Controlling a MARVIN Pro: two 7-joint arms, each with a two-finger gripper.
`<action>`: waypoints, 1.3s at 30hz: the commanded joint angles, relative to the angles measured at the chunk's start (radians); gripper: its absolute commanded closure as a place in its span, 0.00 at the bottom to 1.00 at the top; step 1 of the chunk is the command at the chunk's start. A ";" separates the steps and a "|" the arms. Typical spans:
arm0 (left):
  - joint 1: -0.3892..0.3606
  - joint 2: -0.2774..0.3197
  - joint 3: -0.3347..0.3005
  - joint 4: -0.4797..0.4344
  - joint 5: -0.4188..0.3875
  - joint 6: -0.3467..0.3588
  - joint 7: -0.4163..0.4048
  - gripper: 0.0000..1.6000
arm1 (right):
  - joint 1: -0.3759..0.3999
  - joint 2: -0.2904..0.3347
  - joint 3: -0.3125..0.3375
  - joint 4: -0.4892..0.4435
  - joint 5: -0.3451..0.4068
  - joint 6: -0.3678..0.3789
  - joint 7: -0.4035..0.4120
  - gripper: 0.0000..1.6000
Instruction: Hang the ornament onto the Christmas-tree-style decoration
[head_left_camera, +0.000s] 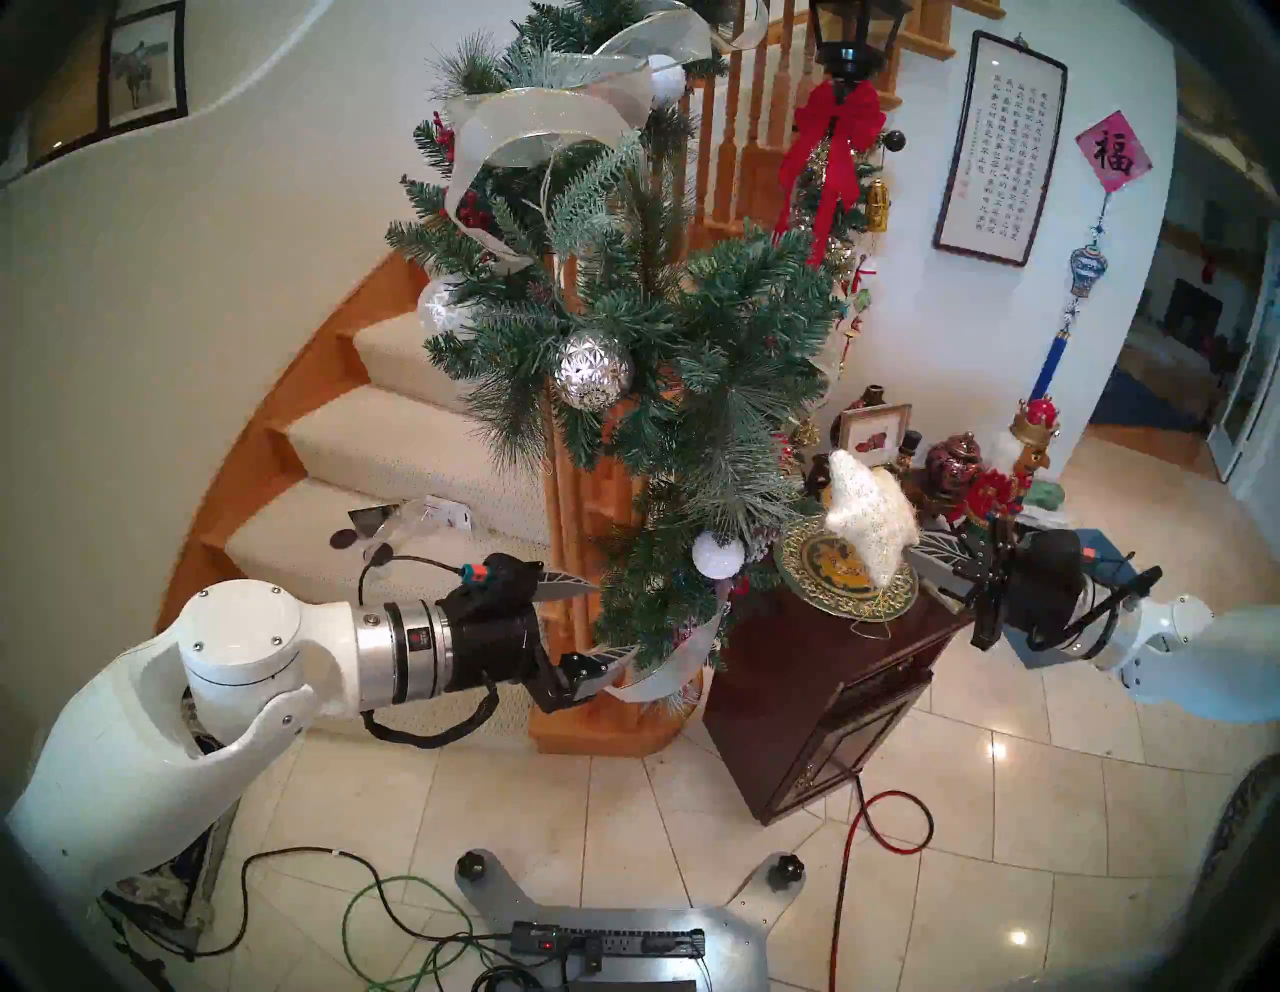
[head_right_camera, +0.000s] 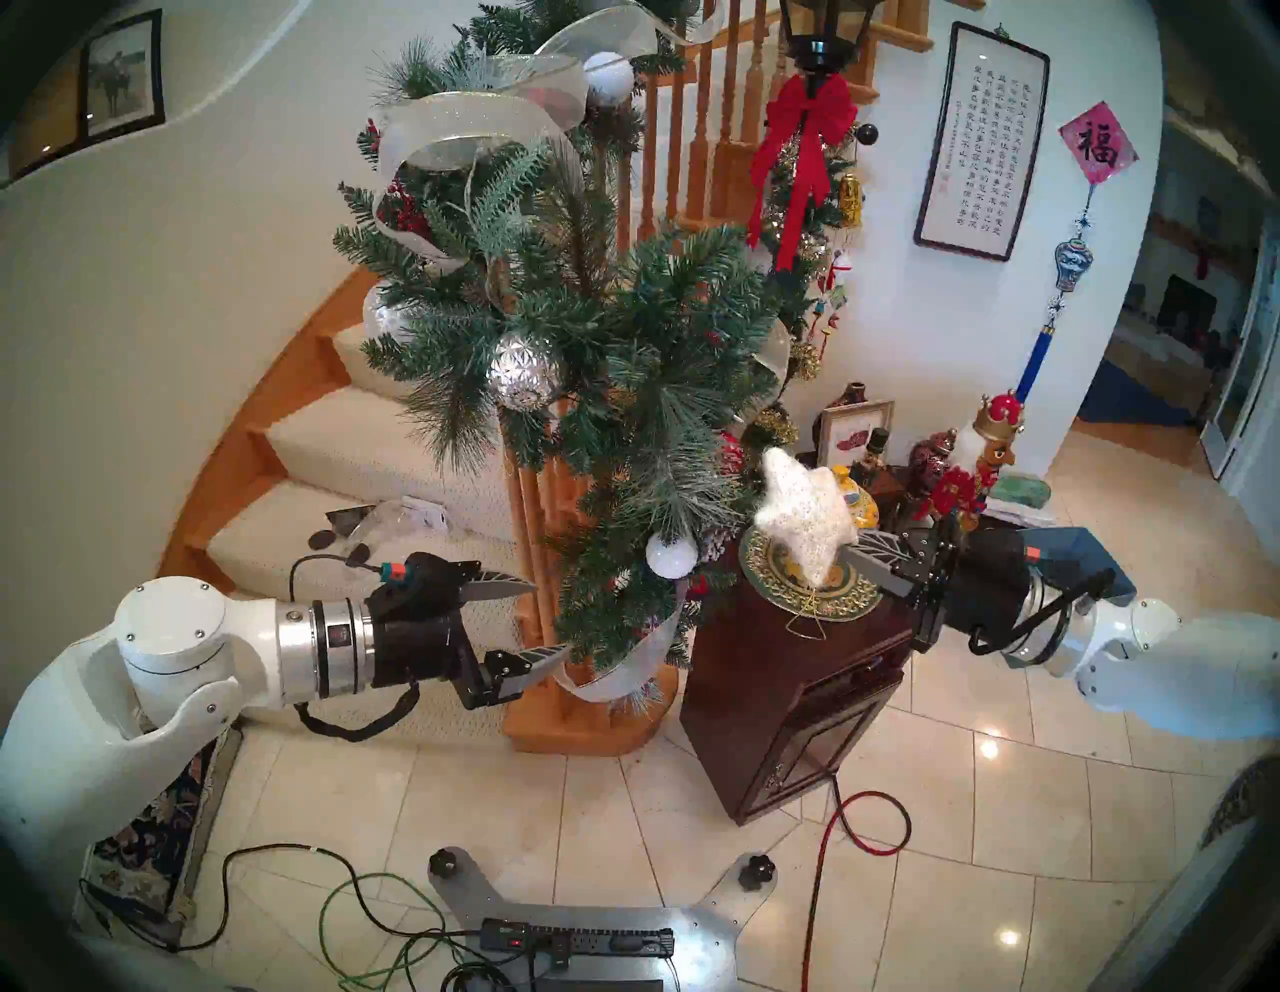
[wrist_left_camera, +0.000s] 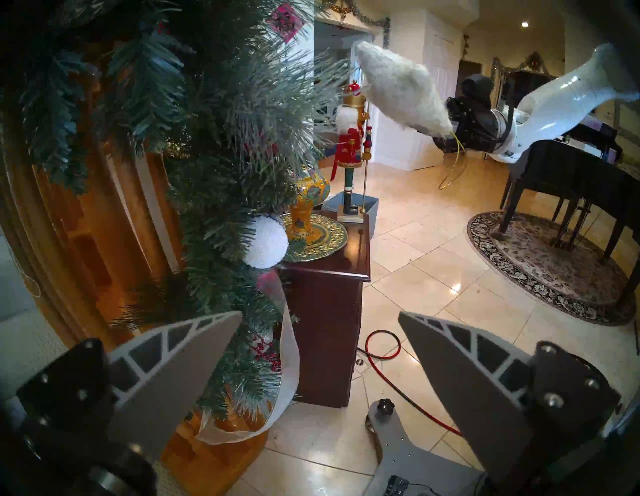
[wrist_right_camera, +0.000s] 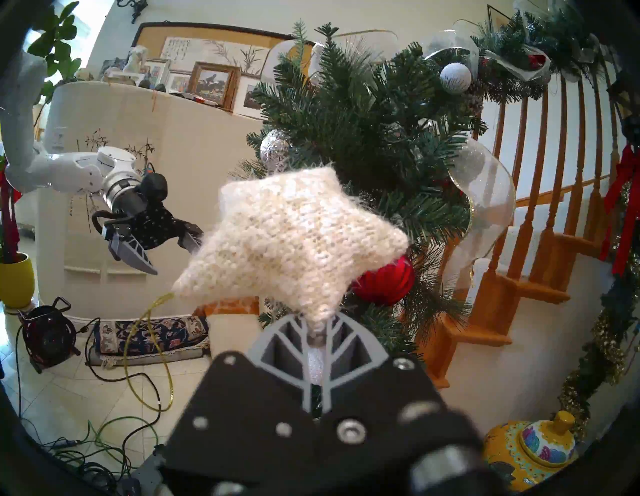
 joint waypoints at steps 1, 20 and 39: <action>-0.066 -0.020 0.019 0.005 -0.002 0.002 0.000 0.00 | 0.056 -0.003 0.005 -0.020 0.002 -0.002 0.079 1.00; -0.163 -0.053 0.103 0.041 0.003 0.034 -0.001 0.00 | 0.117 -0.003 -0.025 -0.134 0.001 -0.002 0.083 1.00; -0.285 -0.125 0.230 0.028 0.021 0.045 -0.055 0.00 | 0.178 -0.003 -0.084 -0.196 0.007 -0.002 0.070 1.00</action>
